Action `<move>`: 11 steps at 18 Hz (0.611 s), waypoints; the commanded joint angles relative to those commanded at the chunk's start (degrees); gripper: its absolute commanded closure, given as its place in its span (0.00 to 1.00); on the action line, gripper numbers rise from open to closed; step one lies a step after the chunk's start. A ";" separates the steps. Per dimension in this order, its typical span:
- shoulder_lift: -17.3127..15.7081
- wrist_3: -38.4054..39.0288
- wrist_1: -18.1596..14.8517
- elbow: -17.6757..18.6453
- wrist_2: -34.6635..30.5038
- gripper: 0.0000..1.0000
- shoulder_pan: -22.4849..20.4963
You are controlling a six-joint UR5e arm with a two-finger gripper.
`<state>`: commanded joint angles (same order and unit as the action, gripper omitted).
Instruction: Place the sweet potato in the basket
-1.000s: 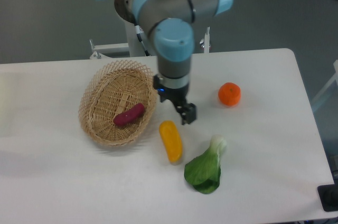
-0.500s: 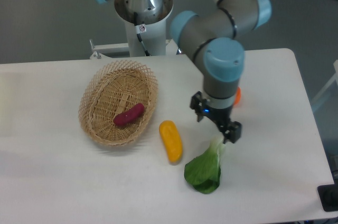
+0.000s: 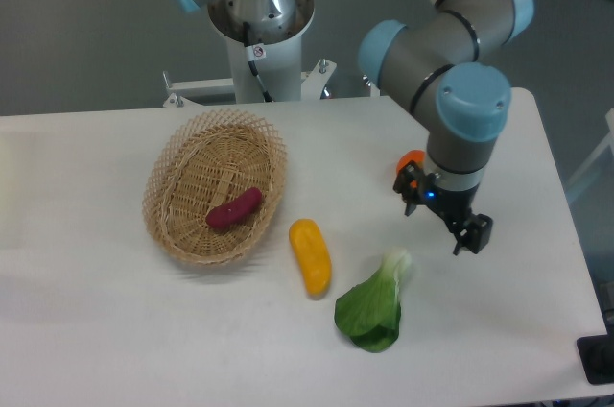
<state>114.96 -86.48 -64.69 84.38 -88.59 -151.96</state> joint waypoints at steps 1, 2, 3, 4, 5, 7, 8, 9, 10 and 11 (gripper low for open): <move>0.17 -0.35 0.00 -0.09 0.00 0.00 -0.27; 0.35 -0.62 0.00 -0.09 0.00 0.00 -0.62; 0.35 -0.79 0.00 -0.18 0.00 0.00 -0.79; 0.44 -0.97 0.00 -0.18 0.00 0.00 -0.88; 0.53 -0.97 0.00 -0.09 -0.09 0.00 -0.80; 0.53 -0.97 0.09 0.00 -0.26 0.00 -0.80; 0.53 -0.97 0.09 0.09 -0.26 0.00 -0.80; 0.53 -0.97 0.17 0.09 -0.35 0.00 -0.80; 0.53 -0.97 0.18 0.09 -0.35 0.00 -0.80; 0.53 -0.97 0.18 0.17 -0.35 0.00 -0.80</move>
<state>115.49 -87.45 -64.51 84.55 -88.95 -152.75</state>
